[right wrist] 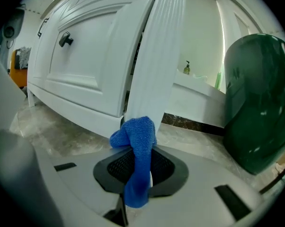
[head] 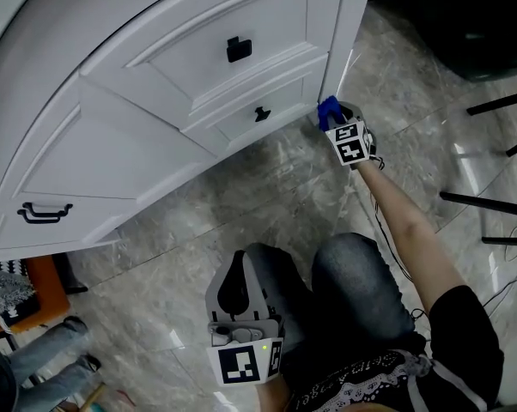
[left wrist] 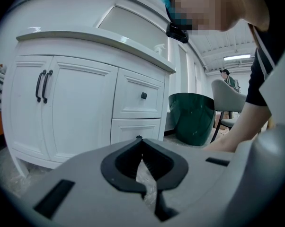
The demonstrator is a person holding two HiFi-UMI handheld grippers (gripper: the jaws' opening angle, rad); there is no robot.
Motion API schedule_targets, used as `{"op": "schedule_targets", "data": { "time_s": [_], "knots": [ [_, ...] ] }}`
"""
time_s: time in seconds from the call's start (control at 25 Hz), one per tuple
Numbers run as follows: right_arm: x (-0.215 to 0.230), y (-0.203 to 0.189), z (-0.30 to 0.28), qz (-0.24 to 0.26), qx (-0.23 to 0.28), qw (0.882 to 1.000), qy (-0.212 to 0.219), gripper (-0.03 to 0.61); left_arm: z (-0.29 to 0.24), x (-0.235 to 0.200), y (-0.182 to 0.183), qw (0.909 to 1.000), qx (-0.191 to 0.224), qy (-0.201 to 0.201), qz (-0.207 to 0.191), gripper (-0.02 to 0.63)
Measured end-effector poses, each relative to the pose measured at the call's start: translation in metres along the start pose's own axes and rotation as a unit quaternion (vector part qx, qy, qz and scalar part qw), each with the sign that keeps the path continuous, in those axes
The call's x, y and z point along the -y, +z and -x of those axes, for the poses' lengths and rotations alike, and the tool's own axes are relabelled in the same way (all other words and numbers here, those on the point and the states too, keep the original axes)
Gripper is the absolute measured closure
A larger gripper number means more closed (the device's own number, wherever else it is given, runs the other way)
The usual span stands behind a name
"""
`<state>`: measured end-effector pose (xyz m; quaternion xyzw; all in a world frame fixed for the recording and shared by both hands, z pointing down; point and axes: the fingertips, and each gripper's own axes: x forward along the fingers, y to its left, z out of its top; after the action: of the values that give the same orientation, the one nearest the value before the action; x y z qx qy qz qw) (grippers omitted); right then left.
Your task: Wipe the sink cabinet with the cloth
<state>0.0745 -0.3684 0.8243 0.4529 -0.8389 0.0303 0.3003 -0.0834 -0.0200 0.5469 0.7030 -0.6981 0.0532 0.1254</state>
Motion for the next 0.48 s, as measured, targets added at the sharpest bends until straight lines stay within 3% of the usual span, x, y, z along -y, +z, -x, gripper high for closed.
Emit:
{"op": "schedule_targets", "data": {
  "time_s": [0.32,0.48],
  "knots": [
    [0.0,-0.001,0.002,0.002,-0.025,1.0,0.004,0.52,0.006,0.002,0.001,1.0,0.003,-0.002,0.001,0.609],
    [-0.001,-0.002,0.018,-0.032,-0.018,0.999,0.002,0.52,0.011,-0.001,0.002,1.0,0.008,0.002,0.002,0.609]
  ]
}}
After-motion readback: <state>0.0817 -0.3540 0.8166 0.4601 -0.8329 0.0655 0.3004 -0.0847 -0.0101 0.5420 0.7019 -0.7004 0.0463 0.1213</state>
